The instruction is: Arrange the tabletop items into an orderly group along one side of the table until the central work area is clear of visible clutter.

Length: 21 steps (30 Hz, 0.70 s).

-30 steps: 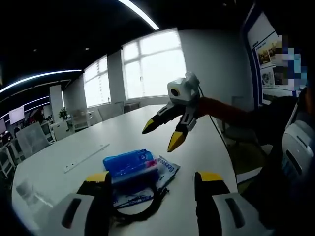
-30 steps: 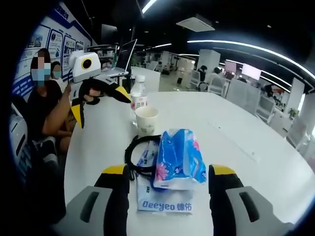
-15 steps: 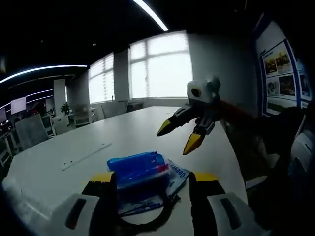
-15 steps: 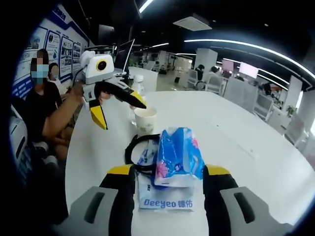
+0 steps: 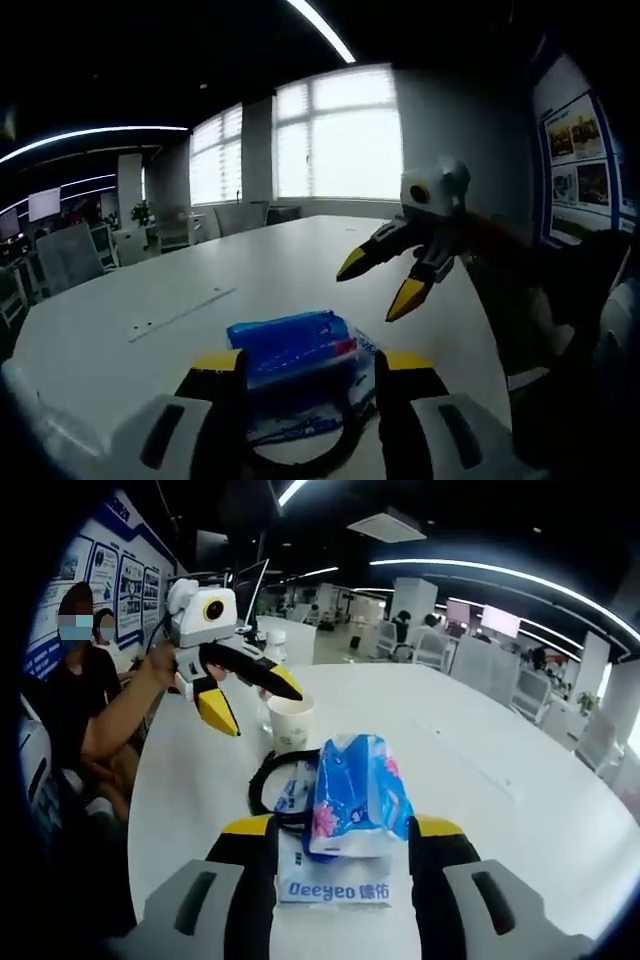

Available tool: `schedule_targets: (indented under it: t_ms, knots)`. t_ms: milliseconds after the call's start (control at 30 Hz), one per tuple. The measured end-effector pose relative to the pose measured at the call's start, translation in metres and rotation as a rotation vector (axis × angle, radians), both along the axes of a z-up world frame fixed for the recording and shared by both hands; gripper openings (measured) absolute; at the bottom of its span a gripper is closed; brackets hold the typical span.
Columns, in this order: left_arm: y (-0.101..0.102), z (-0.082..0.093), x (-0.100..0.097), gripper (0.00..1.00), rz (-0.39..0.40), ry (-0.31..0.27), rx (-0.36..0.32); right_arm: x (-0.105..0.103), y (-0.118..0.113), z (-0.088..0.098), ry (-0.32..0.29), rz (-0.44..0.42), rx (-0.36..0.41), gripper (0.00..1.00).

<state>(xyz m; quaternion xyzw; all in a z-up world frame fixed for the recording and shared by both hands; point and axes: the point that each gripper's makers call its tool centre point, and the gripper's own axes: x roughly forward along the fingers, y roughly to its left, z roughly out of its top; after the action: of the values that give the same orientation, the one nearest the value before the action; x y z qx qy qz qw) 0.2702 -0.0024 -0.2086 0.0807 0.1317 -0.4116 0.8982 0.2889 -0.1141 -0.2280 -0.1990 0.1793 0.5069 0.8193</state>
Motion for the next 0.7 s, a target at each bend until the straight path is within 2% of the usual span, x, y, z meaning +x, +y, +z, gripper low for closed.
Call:
schedule_targets:
  t_ms: [133,267,467,700]
  knots:
    - [0.000,0.000,0.007,0.50,0.016,0.008,0.019,0.000,0.000,-0.001,0.002,-0.005,0.004,0.44]
    - [0.001,-0.007,0.011,0.48,0.035,0.037,0.042,0.000,0.002,0.001,0.006,-0.013,0.028,0.41]
    - [0.000,-0.007,0.018,0.42,0.059,0.049,0.028,0.001,0.002,-0.004,0.002,-0.032,0.020,0.35]
    - [0.004,-0.013,0.032,0.42,0.107,0.077,0.102,0.000,0.003,-0.011,0.020,-0.050,0.023,0.28]
